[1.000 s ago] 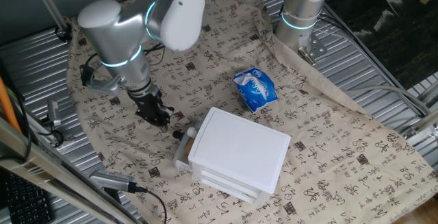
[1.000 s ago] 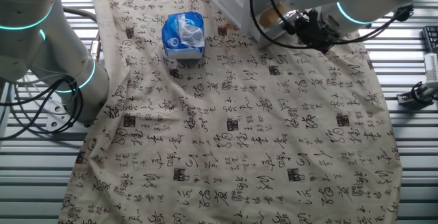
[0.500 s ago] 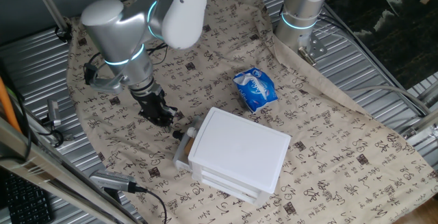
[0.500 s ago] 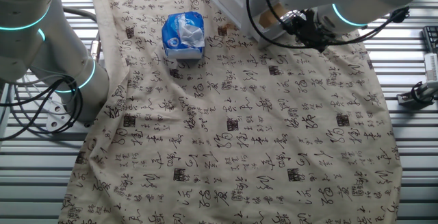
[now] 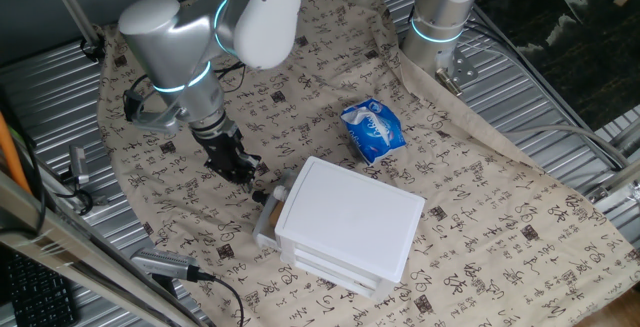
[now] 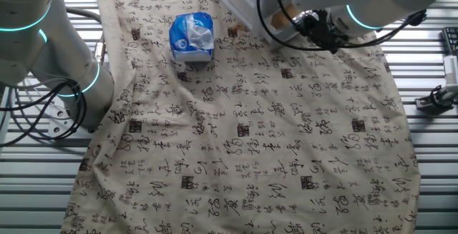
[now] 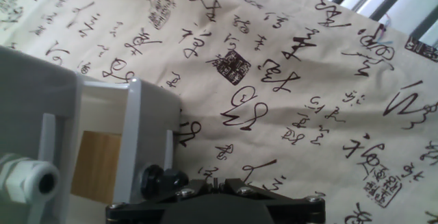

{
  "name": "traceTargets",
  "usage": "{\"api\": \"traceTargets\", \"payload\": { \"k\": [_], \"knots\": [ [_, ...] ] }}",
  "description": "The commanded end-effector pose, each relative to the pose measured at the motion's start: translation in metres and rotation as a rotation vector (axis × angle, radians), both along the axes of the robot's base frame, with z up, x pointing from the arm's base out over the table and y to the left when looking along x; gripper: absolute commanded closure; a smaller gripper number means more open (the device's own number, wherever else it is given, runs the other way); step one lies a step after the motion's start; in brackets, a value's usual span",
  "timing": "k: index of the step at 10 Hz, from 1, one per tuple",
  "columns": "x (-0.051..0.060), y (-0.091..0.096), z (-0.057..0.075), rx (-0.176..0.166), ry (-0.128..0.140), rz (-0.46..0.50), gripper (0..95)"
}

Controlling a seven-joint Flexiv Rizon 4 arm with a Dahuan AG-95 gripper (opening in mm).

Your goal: Put things in the drawer

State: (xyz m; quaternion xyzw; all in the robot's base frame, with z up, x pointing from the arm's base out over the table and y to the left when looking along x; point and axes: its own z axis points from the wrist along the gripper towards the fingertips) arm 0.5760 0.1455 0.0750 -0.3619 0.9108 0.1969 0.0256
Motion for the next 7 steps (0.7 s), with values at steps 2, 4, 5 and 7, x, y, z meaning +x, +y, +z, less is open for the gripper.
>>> {"api": "traceTargets", "payload": {
  "k": [2, 4, 5, 7],
  "knots": [
    [-0.0008, 0.0023, -0.0018, 0.005, 0.0, -0.001, 95.0],
    [-0.0009, 0.0056, -0.0037, 0.006, -0.002, -0.006, 95.0],
    [-0.001, 0.0065, -0.0044, 0.006, -0.002, -0.007, 95.0],
    [-0.0016, 0.0082, -0.0054, 0.009, -0.004, -0.008, 95.0]
  ]
}}
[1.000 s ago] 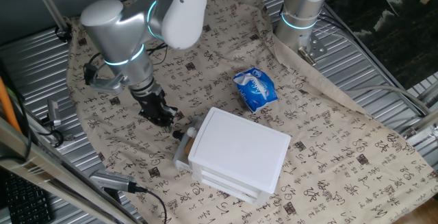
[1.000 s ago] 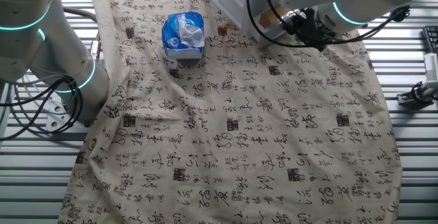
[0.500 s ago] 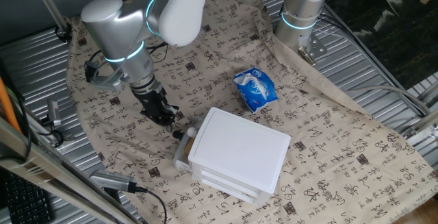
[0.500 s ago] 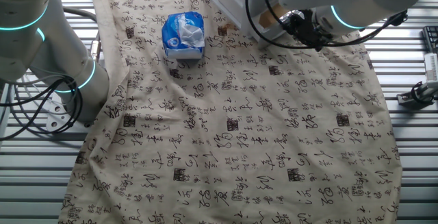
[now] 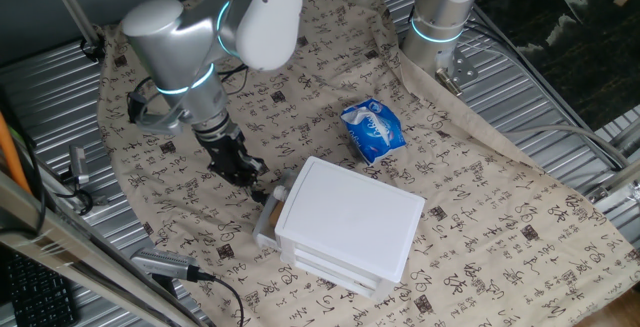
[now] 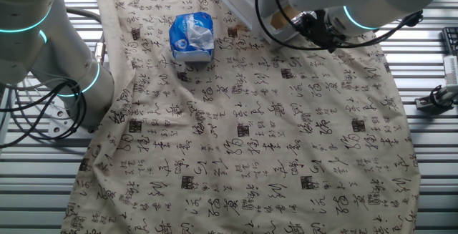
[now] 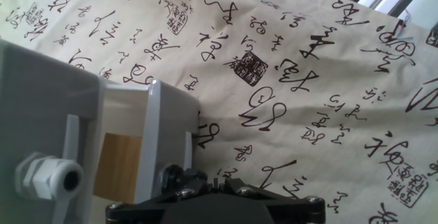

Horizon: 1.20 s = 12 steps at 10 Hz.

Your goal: Put things in the drawer

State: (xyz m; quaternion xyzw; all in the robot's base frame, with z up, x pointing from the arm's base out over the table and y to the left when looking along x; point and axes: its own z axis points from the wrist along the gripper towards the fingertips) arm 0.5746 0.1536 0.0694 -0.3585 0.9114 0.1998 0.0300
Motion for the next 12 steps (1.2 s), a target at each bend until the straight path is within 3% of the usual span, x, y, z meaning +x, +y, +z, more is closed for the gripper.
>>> {"api": "traceTargets", "payload": {
  "k": [1, 12],
  "knots": [
    [0.0, 0.001, 0.0, 0.001, -0.001, 0.0, 95.0],
    [-0.015, 0.012, 0.0, 0.021, -0.001, -0.012, 95.0]
  ]
}}
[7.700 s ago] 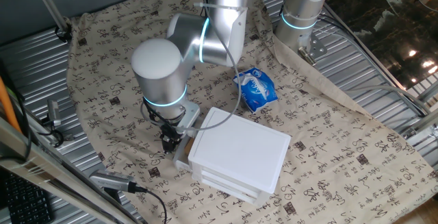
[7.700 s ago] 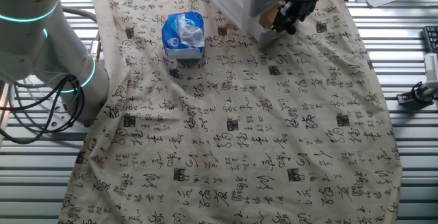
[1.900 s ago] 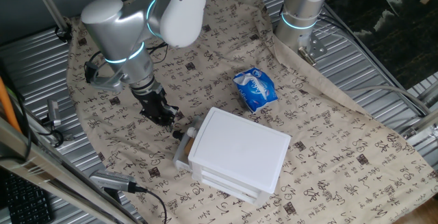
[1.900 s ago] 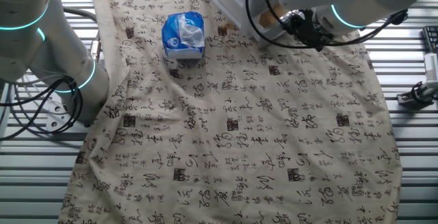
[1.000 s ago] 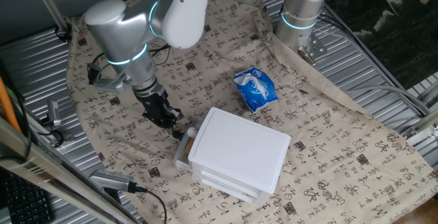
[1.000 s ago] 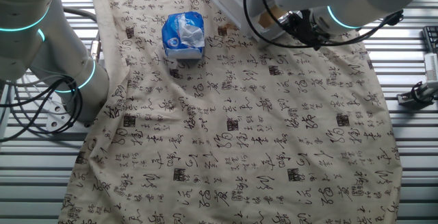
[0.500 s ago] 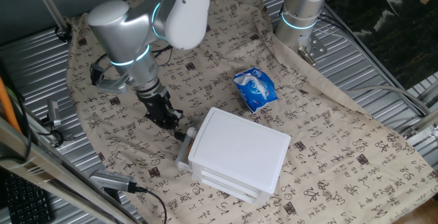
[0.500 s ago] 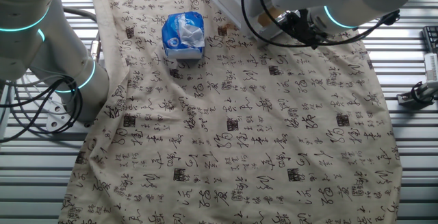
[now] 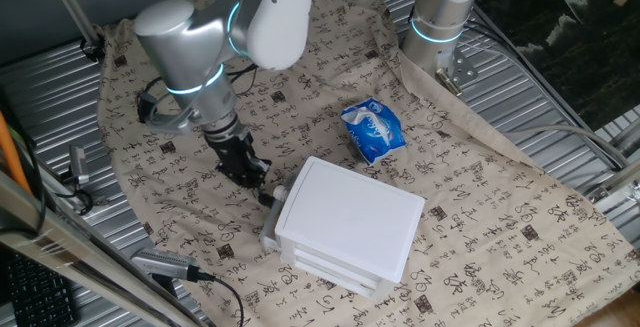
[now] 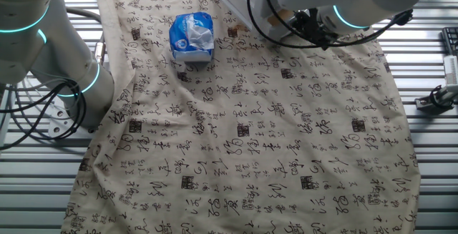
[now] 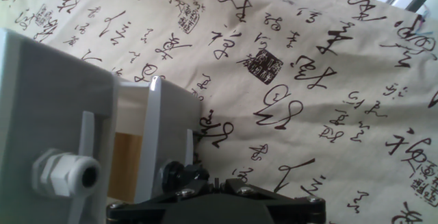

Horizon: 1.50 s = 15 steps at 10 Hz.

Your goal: Put things in the drawer

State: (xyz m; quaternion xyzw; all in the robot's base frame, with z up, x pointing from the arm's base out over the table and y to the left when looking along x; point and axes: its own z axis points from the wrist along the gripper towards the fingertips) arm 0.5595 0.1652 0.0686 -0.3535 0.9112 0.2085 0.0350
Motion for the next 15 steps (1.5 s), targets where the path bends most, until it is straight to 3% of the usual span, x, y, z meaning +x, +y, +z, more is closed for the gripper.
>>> {"api": "traceTargets", "payload": {
  "k": [1, 8, 15],
  "knots": [
    [-0.001, 0.001, 0.001, 0.002, -0.001, -0.002, 95.0],
    [-0.01, 0.016, 0.0, 0.015, -0.017, -0.008, 95.0],
    [-0.012, 0.024, 0.002, 0.062, -0.033, 0.003, 95.0]
  ]
}}
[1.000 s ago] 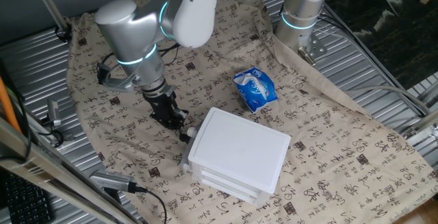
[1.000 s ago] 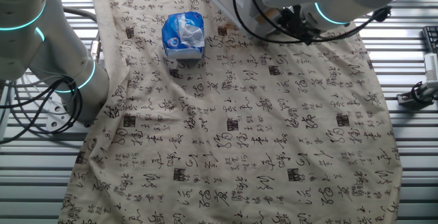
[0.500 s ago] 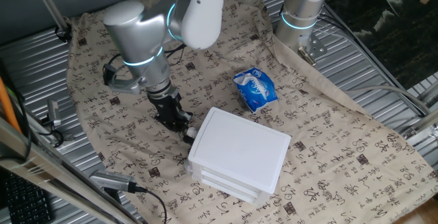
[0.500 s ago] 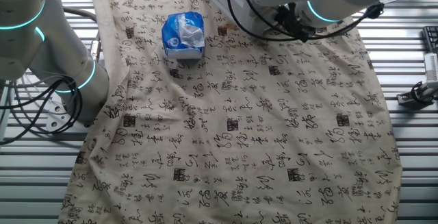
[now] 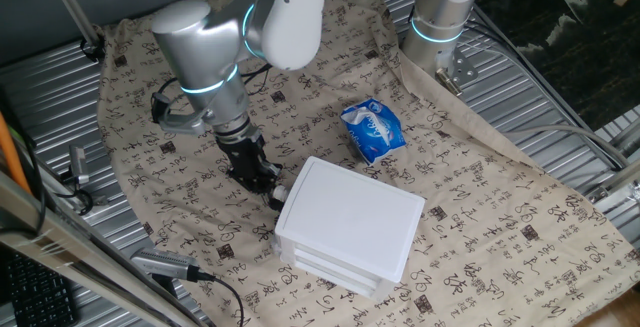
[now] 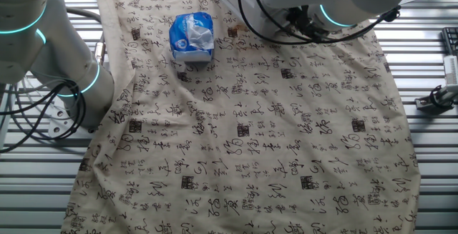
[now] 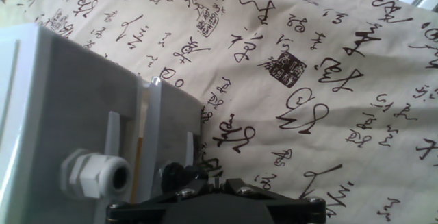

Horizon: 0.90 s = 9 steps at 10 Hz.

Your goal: Put things in the drawer

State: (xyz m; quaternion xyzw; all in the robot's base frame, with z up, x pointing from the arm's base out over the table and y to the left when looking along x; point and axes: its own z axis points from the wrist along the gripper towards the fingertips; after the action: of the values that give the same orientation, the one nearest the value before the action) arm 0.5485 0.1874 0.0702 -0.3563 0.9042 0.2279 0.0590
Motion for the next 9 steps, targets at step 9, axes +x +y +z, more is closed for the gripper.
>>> {"api": "traceTargets", "payload": {
  "k": [9],
  "knots": [
    [-0.004, 0.015, -0.001, 0.031, -0.032, 0.001, 95.0]
  ]
}}
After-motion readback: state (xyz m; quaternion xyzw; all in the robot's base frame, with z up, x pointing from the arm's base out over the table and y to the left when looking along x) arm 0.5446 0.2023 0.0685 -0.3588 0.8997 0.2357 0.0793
